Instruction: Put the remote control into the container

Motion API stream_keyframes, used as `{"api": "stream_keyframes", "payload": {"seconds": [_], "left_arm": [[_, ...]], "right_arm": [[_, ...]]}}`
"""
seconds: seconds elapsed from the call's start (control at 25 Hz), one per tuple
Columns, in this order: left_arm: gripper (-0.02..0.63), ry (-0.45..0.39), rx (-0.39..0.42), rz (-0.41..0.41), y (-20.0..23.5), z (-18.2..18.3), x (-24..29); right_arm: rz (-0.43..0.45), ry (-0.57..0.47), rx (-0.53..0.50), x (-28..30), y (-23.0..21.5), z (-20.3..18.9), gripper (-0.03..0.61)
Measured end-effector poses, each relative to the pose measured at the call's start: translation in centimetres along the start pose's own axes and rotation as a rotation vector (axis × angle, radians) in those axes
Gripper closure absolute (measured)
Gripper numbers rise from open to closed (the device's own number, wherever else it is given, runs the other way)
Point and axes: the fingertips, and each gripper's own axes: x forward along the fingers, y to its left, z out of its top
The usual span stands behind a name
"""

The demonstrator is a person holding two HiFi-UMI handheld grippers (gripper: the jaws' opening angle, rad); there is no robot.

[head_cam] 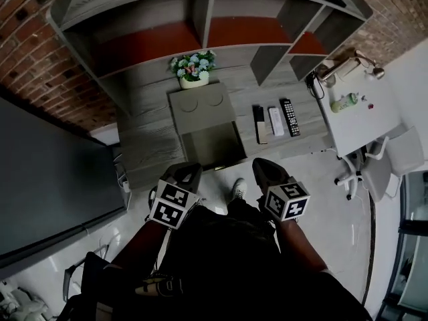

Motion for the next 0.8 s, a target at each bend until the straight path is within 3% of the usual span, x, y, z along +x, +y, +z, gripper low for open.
{"api": "stream_keyframes", "payload": {"seconds": [0.2, 0.52, 0.8], "left_arm": [[0.607, 0.019, 0.019, 0.015, 1.1, 0.1, 1.1], [0.607, 0.046, -0.016, 0.090, 2.4, 0.9, 3.8], [0.607, 0.147, -0.041, 0.136, 3.5, 0.3, 8.2]], "right_arm": [[-0.050, 0.009, -0.015, 1.6, -3.2, -0.1, 0.569], [-0.095, 0.078, -0.059, 6.1, -9.3, -0.2, 0.569], [-0.100, 0.151, -0.047, 10.8, -14.5, -1.5, 0.569]]}}
